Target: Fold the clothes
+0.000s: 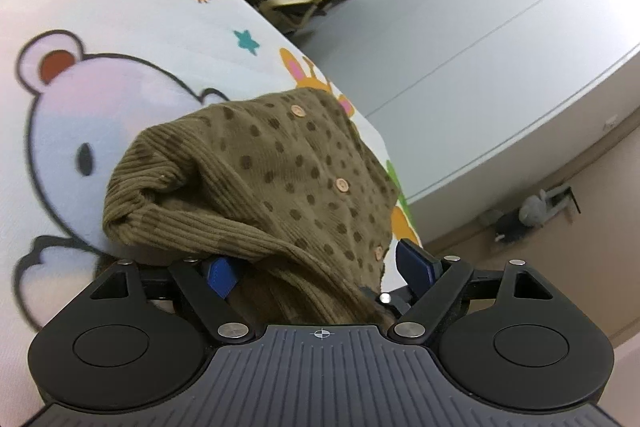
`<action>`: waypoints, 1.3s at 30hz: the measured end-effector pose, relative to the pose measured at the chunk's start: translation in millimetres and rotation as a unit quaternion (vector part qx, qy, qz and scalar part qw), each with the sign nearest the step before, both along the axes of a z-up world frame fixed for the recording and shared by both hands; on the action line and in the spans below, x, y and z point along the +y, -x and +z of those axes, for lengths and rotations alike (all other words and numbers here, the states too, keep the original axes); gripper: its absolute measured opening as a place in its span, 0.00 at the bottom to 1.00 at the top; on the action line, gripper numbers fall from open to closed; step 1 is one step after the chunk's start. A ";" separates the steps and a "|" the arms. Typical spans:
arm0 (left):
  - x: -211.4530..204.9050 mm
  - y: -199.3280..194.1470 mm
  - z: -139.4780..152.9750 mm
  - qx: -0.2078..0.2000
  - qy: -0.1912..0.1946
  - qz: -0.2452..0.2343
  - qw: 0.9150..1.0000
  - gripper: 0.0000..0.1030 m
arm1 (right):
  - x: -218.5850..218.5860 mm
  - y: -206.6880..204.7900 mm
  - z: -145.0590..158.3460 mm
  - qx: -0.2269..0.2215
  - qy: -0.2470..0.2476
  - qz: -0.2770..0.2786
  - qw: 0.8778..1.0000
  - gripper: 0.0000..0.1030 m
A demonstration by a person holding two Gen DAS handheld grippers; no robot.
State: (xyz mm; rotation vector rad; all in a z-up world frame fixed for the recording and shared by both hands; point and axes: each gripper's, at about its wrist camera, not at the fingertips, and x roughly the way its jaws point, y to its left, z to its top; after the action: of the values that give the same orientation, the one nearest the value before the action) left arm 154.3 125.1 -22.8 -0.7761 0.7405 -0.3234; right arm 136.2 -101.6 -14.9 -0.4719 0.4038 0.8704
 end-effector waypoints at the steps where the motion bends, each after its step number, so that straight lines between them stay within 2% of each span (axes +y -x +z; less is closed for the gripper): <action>1: 4.0 4.7 -0.6 0.000 0.001 0.005 1.000 0.87 | -2.7 -3.5 2.6 0.012 -0.011 -0.005 1.000 0.21; 4: 20.5 21.1 -5.3 0.006 0.010 0.032 0.999 0.91 | -4.7 -2.5 1.6 0.010 -0.015 -0.005 1.000 0.20; 13: 42.1 11.7 -25.7 0.034 0.062 0.091 0.993 0.91 | 0.5 3.9 -1.8 -0.001 -0.009 0.011 1.000 0.17; 14: 41.2 8.4 -26.1 0.033 0.050 0.096 0.994 0.89 | 2.4 6.9 -1.6 -0.003 -0.006 0.016 1.000 0.16; 15: 36.7 2.5 -24.5 0.028 0.019 0.099 0.995 0.81 | 4.3 10.0 -1.3 -0.006 -0.004 0.021 1.000 0.14; 16: 32.3 -3.3 -22.8 0.023 -0.013 0.101 0.995 0.60 | 6.1 13.0 -1.1 -0.008 -0.001 0.026 1.000 0.13; 17: 27.9 -9.1 -21.2 0.018 -0.044 0.103 0.993 0.51 | 8.0 16.0 -0.8 -0.010 0.002 0.032 0.999 0.13; 18: 25.0 -9.8 -18.1 0.010 -0.064 0.104 0.992 0.47 | 9.8 19.1 -0.5 -0.013 0.004 0.037 0.999 0.12; 19: 23.9 -4.9 -13.5 -0.001 -0.071 0.102 0.992 0.38 | 11.7 22.1 -0.3 -0.015 0.007 0.042 0.999 0.12; 22: 25.0 12.9 3.6 -0.034 -0.090 0.096 0.991 0.25 | 16.3 33.3 7.8 -0.005 -0.003 0.067 0.998 0.11; 28: 30.4 63.7 45.5 -0.069 -0.139 0.096 0.983 0.22 | 23.0 59.9 35.2 0.021 -0.041 0.132 0.990 0.11; 31: 28.9 69.8 68.2 -0.077 -0.147 0.091 0.982 0.22 | 16.5 58.5 50.6 0.005 -0.061 0.136 0.989 0.11; 34: 24.8 49.4 86.7 -0.083 -0.153 0.081 0.982 0.23 | -1.5 35.6 62.0 -0.018 -0.079 0.097 0.992 0.11; 37: 9.9 9.0 96.8 -0.091 -0.168 0.055 0.980 0.27 | -27.0 -3.2 68.0 -0.017 -0.092 0.034 0.995 0.11; 39: -7.4 -27.8 98.9 -0.091 -0.169 0.034 0.981 0.33 | -45.6 -40.6 66.5 0.000 -0.099 -0.017 0.995 0.11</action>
State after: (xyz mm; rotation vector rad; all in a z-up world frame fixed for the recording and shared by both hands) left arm 182.1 117.7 76.1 -0.4422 0.5746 -0.1974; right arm 176.8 -147.2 51.6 -0.2815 0.3203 0.8666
